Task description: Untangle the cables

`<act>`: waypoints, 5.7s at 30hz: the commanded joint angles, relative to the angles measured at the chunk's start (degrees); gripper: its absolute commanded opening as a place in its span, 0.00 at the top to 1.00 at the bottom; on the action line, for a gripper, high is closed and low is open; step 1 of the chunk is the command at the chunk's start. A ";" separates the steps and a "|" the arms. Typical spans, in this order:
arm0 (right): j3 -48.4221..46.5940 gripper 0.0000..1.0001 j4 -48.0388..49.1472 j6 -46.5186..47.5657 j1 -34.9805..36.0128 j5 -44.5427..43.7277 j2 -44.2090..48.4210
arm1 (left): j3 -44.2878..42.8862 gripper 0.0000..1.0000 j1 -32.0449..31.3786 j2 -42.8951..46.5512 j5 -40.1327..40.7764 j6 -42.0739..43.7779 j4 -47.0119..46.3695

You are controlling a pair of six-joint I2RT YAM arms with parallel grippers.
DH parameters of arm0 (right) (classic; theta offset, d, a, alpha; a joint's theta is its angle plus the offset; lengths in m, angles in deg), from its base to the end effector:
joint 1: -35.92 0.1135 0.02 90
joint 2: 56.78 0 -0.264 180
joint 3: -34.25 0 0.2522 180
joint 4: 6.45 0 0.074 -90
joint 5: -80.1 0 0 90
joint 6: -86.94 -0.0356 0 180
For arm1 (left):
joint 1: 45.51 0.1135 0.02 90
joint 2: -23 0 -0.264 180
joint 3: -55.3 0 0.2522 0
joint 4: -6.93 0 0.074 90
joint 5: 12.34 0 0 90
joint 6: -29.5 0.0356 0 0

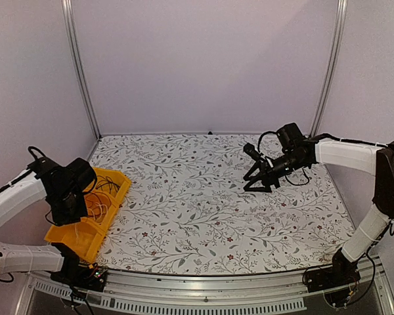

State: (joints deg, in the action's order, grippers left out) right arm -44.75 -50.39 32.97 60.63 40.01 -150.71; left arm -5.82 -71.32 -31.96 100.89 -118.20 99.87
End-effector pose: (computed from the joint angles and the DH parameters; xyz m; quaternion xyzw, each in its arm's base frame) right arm 0.2901 0.1635 0.2289 -0.5392 0.6963 0.3805 0.2822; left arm 0.1188 -0.0419 0.2502 -0.2744 0.9399 0.1318 0.1546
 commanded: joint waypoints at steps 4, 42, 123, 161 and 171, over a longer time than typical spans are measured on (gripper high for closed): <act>0.02 0.38 -1.11 1.40 0.03 0.71 -0.29 | -0.14 0.97 1.40 -9.69 1.72 -1.34 0.28; 1.48 0.39 -0.77 1.67 -0.01 -4.06 0.75 | -34.12 1.00 -0.88 -33.91 11.45 9.05 -2.26; 0.93 0.43 -2.87 2.90 2.07 -6.56 -5.21 | -30.35 1.00 10.03 -12.48 0.71 23.09 -10.27; 1.35 0.43 -3.31 3.60 2.83 -7.99 -7.09 | -11.94 0.60 10.34 -23.37 -5.73 22.06 -22.87; 1.13 0.44 -3.75 4.13 3.50 -9.30 -8.50 | -20.61 0.42 13.56 -21.51 -6.49 31.52 -28.33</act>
State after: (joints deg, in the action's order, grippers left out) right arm -43.61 -53.36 36.23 63.49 31.68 -158.38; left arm -25.84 -60.37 -49.95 95.84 -92.03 74.84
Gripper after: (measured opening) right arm 0.567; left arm 0.572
